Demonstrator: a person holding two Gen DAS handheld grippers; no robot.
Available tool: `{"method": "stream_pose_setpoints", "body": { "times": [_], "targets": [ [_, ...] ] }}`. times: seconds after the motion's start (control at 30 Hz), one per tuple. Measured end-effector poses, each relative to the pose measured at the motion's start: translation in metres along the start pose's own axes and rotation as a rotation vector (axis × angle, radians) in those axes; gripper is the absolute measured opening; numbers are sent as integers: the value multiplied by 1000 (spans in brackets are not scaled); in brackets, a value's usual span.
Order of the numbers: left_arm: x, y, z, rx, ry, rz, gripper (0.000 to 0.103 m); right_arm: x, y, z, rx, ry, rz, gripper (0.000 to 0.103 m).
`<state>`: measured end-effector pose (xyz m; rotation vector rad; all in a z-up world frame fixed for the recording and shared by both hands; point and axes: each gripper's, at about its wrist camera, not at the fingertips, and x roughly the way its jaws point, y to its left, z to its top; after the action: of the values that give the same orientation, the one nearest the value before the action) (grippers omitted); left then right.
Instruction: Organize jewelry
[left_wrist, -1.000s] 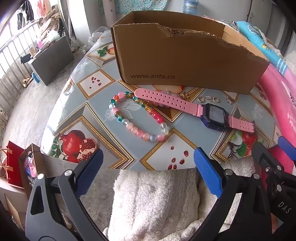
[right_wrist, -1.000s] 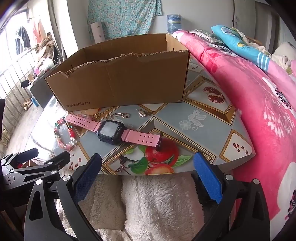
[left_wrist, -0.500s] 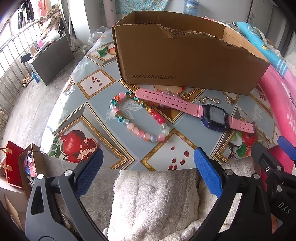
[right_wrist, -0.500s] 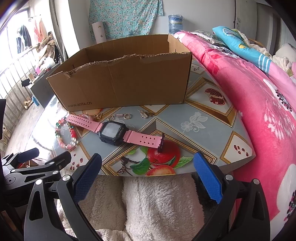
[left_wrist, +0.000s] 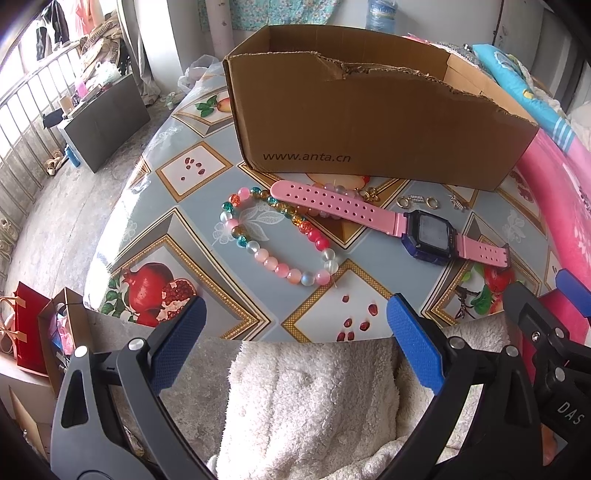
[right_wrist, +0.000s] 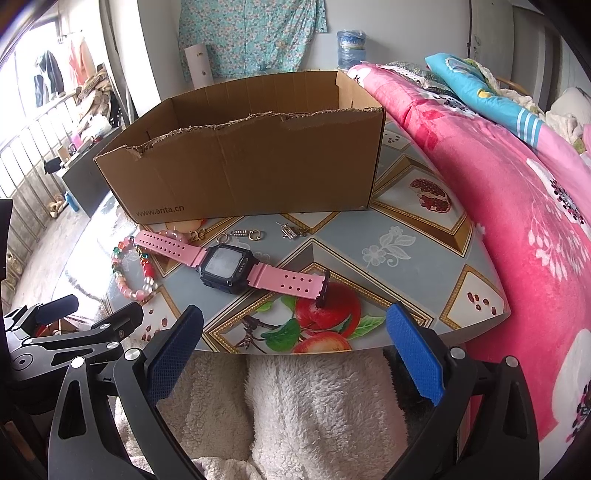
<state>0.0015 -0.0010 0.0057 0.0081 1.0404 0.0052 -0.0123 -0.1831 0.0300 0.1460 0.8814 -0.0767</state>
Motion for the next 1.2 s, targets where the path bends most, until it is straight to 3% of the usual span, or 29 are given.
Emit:
{"method": "stream_pose_setpoints", "body": {
  "times": [1.2],
  "targets": [
    [1, 2, -3, -2, -3, 1, 94, 0, 0, 0, 3, -4, -1, 97]
  ]
}}
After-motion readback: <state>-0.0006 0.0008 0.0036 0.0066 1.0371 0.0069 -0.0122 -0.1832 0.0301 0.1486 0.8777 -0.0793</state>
